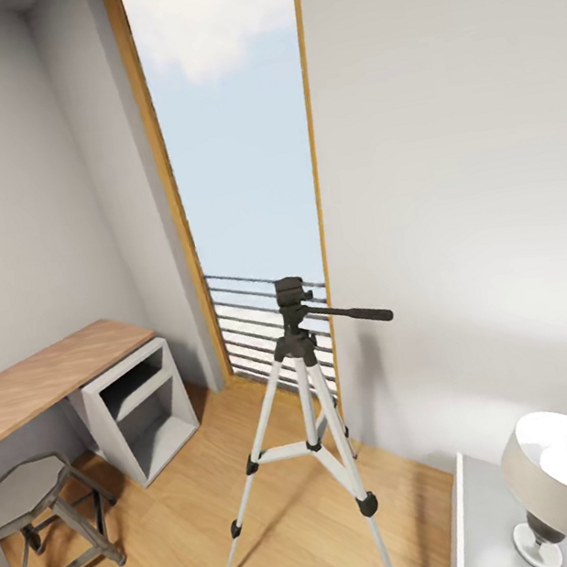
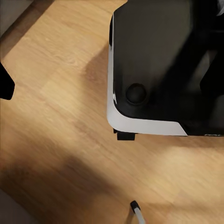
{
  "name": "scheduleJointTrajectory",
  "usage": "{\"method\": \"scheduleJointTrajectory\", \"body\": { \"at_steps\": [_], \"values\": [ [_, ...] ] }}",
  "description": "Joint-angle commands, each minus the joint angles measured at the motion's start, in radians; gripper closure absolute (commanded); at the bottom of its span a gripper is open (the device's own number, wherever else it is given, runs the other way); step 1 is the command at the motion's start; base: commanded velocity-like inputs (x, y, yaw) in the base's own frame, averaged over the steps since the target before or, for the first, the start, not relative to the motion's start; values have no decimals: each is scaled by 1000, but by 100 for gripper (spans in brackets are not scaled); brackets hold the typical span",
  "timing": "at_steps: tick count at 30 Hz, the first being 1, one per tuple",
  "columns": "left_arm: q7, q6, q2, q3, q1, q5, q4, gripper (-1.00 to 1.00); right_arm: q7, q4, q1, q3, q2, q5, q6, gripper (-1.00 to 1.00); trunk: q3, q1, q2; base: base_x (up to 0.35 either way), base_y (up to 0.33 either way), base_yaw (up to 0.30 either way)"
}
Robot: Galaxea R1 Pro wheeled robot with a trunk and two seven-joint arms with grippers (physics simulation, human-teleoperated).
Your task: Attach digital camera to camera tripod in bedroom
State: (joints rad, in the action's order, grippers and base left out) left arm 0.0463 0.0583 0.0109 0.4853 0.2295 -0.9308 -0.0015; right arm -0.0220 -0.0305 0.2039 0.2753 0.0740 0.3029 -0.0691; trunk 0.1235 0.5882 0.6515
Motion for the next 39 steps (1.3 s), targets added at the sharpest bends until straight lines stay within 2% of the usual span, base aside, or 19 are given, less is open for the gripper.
{"method": "scheduleJointTrajectory", "body": {
  "at_steps": [1,10,18,27,39],
  "values": [
    [1,2,0,9,1,-5,0,100,-2,-3,1,8,1,7,-6,-100,2,0,1,0,0,36],
    [1,2,0,9,1,-5,0,100,-9,-3,1,8,3,8,-5,-100,2,0,1,0,-7,5],
    [1,3,0,9,1,-5,0,100,-9,-3,0,7,3,8,-6,-100,2,0,1,0,-175,0],
    [1,2,1,7,1,-6,0,100,-2,-3,1,8,-7,6,-2,-100,2,0,1,0,-57,0],
    [1,2,1,7,1,-6,0,100,-1,-2,1,7,1,8,-2,-100,15,0,1,0,-4,0]
  ]
}}
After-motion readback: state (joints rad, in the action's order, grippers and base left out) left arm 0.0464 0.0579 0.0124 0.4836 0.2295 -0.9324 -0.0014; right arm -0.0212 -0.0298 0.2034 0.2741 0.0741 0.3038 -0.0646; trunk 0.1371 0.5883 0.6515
